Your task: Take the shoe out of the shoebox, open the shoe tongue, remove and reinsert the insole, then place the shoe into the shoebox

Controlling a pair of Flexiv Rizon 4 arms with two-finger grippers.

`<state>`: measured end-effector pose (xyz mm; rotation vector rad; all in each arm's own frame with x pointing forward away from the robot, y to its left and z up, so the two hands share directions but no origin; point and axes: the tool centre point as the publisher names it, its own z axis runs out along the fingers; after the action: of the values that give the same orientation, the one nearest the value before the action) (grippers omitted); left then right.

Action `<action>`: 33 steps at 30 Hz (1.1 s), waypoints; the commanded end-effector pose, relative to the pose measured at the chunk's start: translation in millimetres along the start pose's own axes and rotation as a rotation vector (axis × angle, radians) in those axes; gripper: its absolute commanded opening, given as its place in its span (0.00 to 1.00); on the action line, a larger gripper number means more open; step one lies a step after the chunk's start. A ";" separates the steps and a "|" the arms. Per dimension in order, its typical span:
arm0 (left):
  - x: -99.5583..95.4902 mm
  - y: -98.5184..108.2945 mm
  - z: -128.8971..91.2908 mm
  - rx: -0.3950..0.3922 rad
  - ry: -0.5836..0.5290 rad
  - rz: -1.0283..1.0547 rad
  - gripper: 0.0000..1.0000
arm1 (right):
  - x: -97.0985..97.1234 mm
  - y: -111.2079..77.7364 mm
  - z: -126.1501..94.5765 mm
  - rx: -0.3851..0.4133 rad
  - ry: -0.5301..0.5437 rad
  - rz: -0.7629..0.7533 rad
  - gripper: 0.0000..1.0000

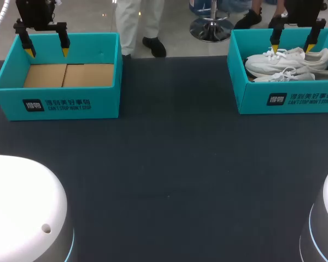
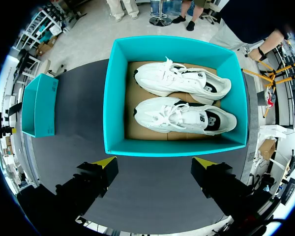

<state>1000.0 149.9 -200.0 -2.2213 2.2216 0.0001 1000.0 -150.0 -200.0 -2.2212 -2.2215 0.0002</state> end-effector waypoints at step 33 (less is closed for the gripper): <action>0.0 0.0 0.0 0.000 0.000 0.000 1.00 | -97.2 33.8 23.0 -0.034 -0.101 0.154 1.00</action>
<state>1000.0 149.9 -200.0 -2.2212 2.2217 0.0001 1028.9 -238.5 -217.3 -2.4576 -2.1183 0.0747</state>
